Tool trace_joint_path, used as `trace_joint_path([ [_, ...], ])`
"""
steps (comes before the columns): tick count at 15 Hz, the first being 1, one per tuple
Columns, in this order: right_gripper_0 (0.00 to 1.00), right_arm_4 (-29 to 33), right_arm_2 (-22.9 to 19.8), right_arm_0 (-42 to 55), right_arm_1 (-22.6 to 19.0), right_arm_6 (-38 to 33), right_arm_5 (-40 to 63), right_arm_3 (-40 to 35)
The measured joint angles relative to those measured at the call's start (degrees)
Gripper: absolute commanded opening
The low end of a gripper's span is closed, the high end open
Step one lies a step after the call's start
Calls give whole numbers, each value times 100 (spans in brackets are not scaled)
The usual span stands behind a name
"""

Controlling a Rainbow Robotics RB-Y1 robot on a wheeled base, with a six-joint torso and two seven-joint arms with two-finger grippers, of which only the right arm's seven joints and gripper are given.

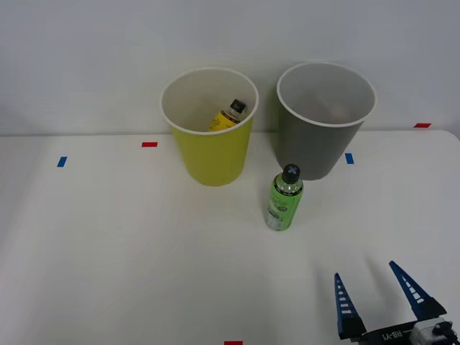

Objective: Put cans in the gray bin, plastic bottles in the light green bin

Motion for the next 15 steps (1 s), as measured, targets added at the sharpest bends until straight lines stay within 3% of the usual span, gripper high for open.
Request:
trace_joint_path([
  [5,100,5,187,-245,-152,-3,84,1],
  [10,100,-277,876,-1076,-373,77,980,2],
  [15,100,-340,1081,-2073,-342,178,1996,5],
])
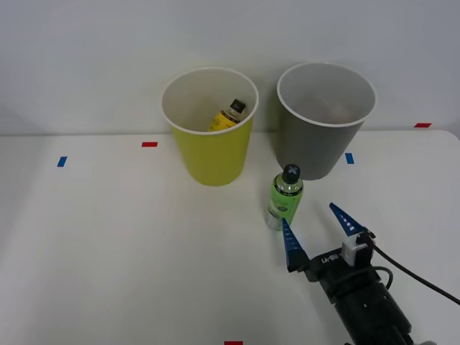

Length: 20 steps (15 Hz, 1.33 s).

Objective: Put cans in the gray bin, plastic bottles in the light green bin

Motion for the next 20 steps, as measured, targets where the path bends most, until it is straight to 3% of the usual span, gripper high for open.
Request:
trace_joint_path([
  [7,100,24,452,-741,-81,69,722,-2],
  [20,100,13,528,-1248,-54,69,1509,-3],
])
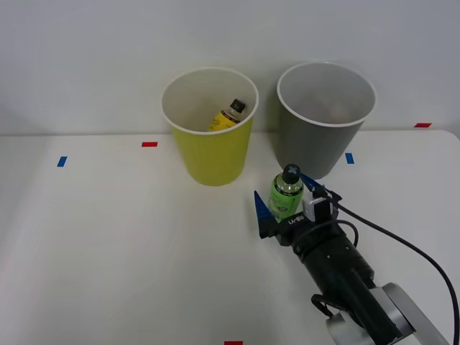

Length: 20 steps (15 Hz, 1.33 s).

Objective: Put cans in the gray bin, plastic bottles in the light green bin

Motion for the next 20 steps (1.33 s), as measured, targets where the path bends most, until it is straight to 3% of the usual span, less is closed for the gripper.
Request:
trace_joint_path([
  [8,97,-5,9,40,2,-9,0,-1],
  [10,15,23,12,48,7,15,-2,-1],
  [11,2,31,15,53,2,20,-2,-1],
  [20,0,-20,14,86,9,-18,-7,1],
])
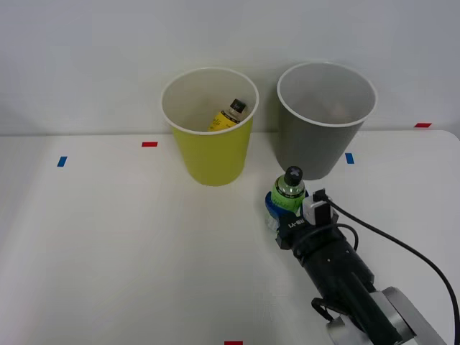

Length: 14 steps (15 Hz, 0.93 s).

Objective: Put cans in the gray bin, plastic bottles in the light green bin

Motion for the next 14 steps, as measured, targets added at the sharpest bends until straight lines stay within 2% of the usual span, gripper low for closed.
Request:
trace_joint_path([
  [4,0,-62,-3,65,7,-36,-173,-3],
  [8,0,-186,-86,553,-70,-92,-969,-106],
  [11,0,-956,-13,1027,-382,-93,-1189,-771],
  [14,0,-2061,222,1129,-783,-77,-1206,-1502],
])
